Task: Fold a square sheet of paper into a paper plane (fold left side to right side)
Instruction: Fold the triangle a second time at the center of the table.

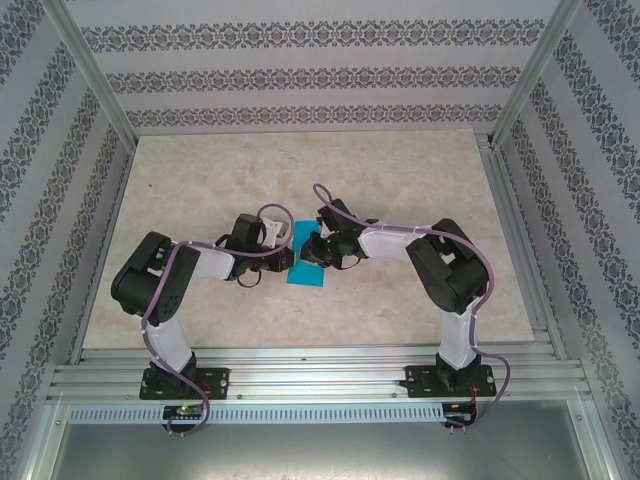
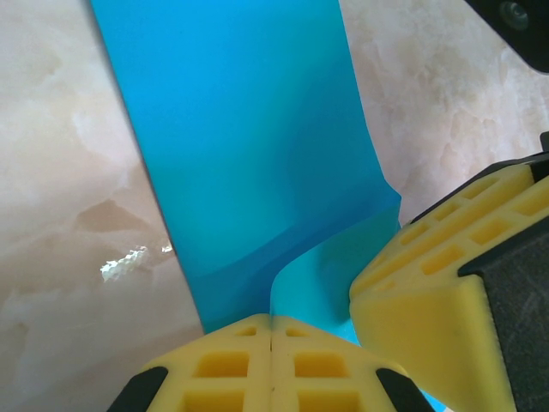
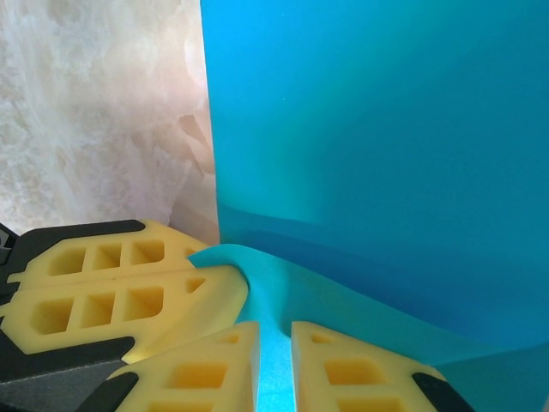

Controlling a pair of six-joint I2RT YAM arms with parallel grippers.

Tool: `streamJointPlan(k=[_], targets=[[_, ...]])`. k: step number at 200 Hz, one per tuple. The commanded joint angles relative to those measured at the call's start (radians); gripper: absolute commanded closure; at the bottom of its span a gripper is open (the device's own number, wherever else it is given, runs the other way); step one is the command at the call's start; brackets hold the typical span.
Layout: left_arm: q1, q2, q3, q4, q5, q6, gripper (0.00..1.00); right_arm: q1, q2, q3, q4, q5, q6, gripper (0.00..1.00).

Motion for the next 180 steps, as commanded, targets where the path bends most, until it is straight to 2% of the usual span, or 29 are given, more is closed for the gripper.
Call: streamJointPlan(k=[1,61,180], targets=[[-0.01,0.019,0.006,0.015,-0.074,-0.005,1.0,0.0,0.003,-0.007,0.018,0.016,-0.005,0.82],[-0.01,0.003,-0.009,0.027,-0.092,-0.009,1.0,-0.008,-0.038,-0.018,0.039,0.018,-0.014,0.81],[-0.007,-0.035,-0.038,0.025,-0.122,-0.005,1.0,-0.01,-0.016,-0.009,0.023,0.03,-0.026,0.81]])
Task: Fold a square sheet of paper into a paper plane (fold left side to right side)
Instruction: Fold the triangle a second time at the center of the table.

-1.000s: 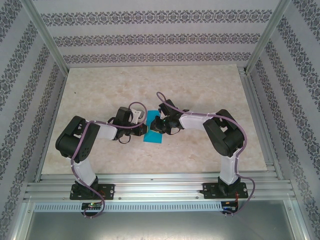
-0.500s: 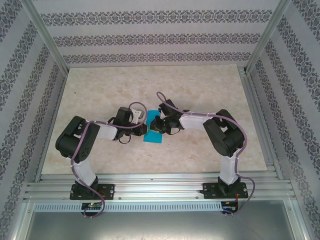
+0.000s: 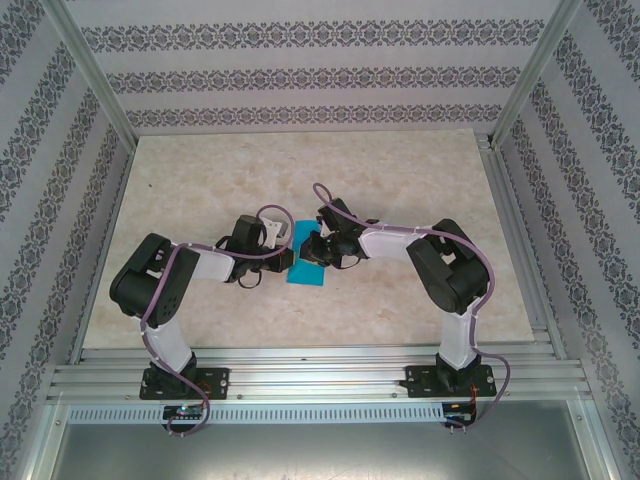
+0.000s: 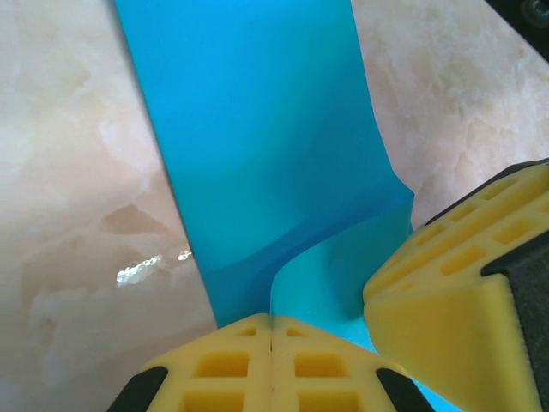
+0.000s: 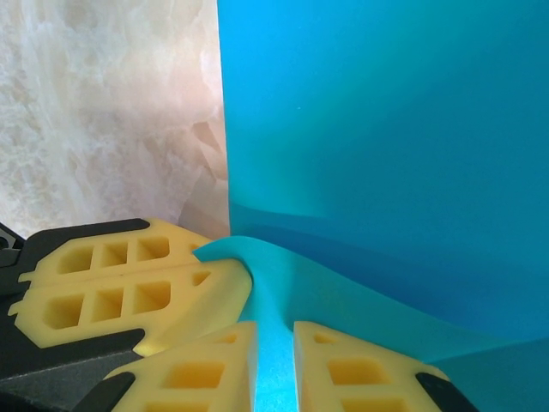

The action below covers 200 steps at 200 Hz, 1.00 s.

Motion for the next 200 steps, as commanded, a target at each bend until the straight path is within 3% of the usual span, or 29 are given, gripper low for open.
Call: streamJointPlan(k=[1,164,200], targets=[[0.0,-0.02,-0.02,0.004,-0.064,-0.001,1.0,-0.009,-0.011,-0.003,0.001,0.029,-0.024,0.81],[0.001,-0.003,-0.015,0.02,-0.006,-0.009,1.0,-0.007,0.059,-0.047,-0.025,0.027,0.0,0.82],[0.015,-0.104,-0.028,-0.023,-0.027,-0.025,0.72,-0.008,0.058,-0.065,-0.038,0.033,-0.007,0.82]])
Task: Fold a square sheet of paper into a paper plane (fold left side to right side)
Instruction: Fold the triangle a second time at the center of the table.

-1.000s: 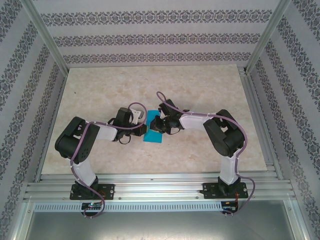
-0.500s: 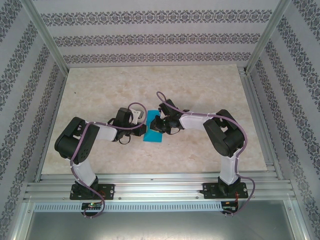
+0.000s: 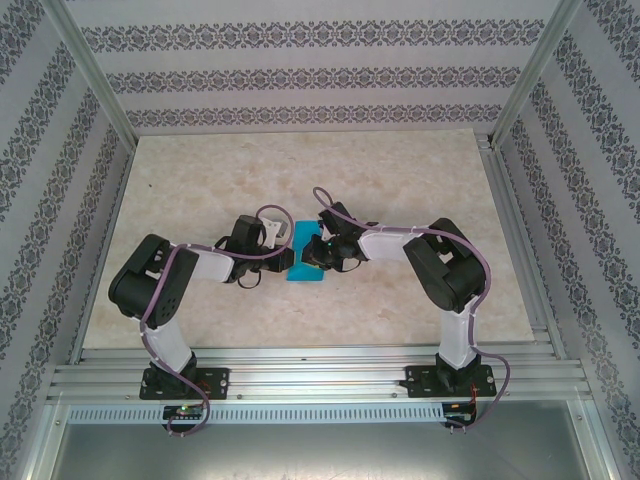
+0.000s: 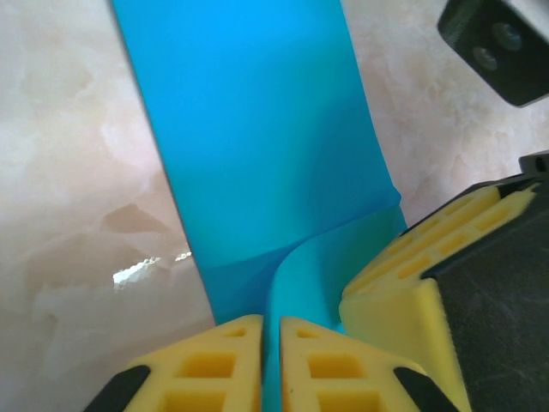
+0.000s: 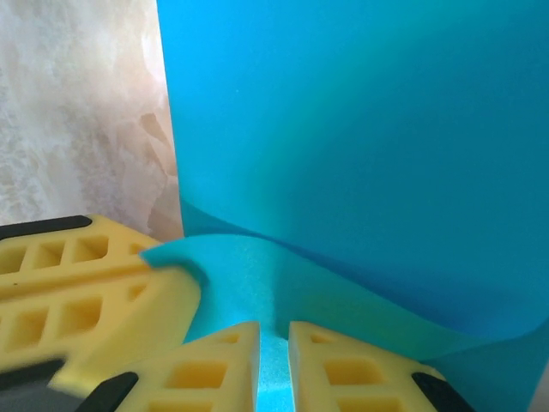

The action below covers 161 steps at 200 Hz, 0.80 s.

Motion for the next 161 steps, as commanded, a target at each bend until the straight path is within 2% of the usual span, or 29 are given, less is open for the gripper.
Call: streamJointPlan(k=[1,16,26,52,85,107,161], targets=[[0.015,-0.089,-0.022,-0.025,-0.024,-0.018,0.72,-0.007,0.037,-0.04,-0.051,0.026,-0.007,0.82],[0.032,-0.15,-0.03,-0.059,-0.015,-0.024,0.66,-0.008,0.037,-0.045,-0.049,0.026,-0.012,0.82],[0.036,-0.189,-0.034,-0.084,-0.003,-0.029,0.66,-0.009,0.039,-0.044,-0.049,0.022,-0.013,0.82],[0.035,-0.24,-0.046,-0.108,0.1,-0.074,0.84,-0.01,0.041,-0.036,-0.047,0.021,-0.021,0.82],[0.023,-0.204,-0.055,-0.073,0.245,-0.189,0.99,-0.007,0.047,-0.031,-0.045,0.013,-0.021,0.82],[0.014,-0.175,-0.046,-0.065,0.265,-0.236,1.0,-0.007,0.047,-0.032,-0.042,0.012,-0.021,0.82],[0.004,-0.082,0.012,-0.14,0.266,-0.223,1.0,-0.005,0.052,-0.026,-0.044,0.008,-0.021,0.82]])
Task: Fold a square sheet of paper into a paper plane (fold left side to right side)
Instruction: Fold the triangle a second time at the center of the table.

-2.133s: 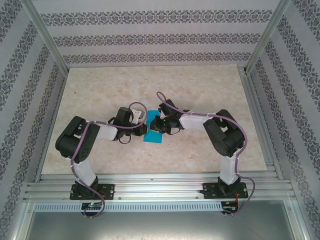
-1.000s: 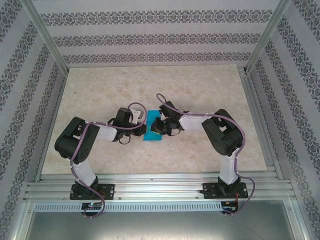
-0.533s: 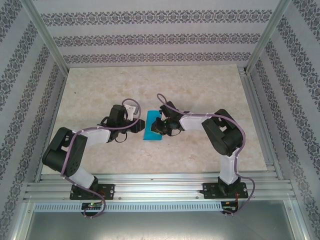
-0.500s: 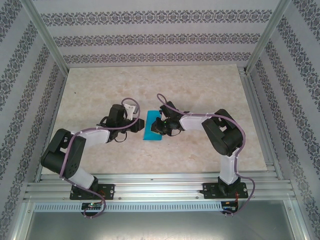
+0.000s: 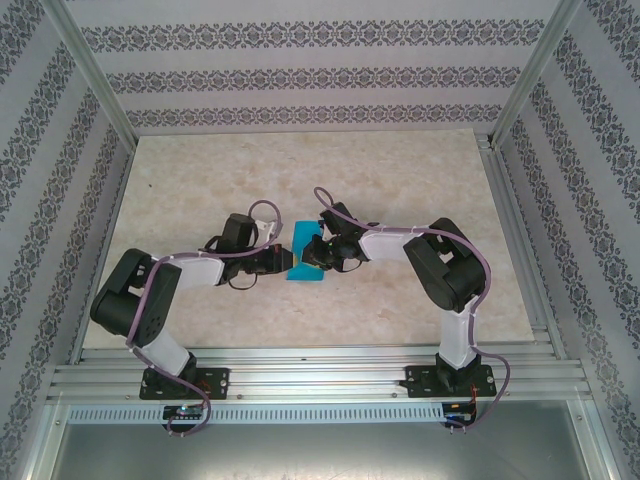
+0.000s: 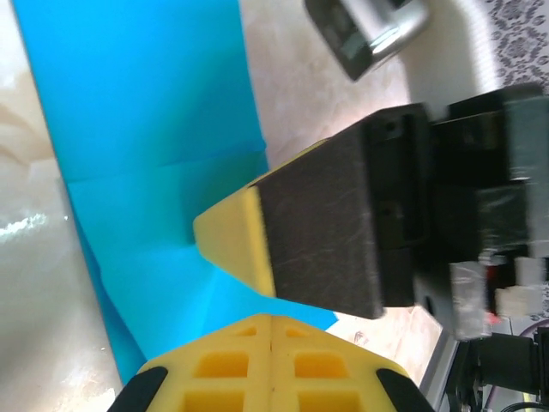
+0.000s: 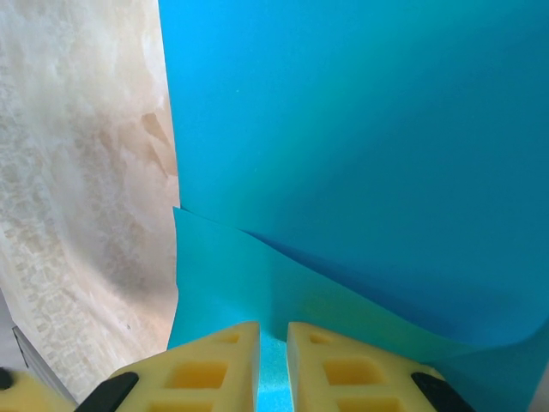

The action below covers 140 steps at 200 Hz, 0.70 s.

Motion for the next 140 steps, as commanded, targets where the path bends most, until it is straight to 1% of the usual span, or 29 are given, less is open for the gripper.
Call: streamJointPlan(k=[1,110,140], targets=[[-0.017,0.038,0.039,-0.04,0.035,-0.016,1.0,0.0,0.05,-0.017,-0.06,0.024,-0.021,0.82],[-0.027,0.094,0.051,-0.184,-0.004,0.078,1.0,0.001,0.05,-0.005,-0.089,0.035,-0.036,0.82],[-0.029,0.107,0.044,-0.208,-0.043,0.091,1.0,0.001,0.049,-0.002,-0.092,0.037,-0.04,0.82]])
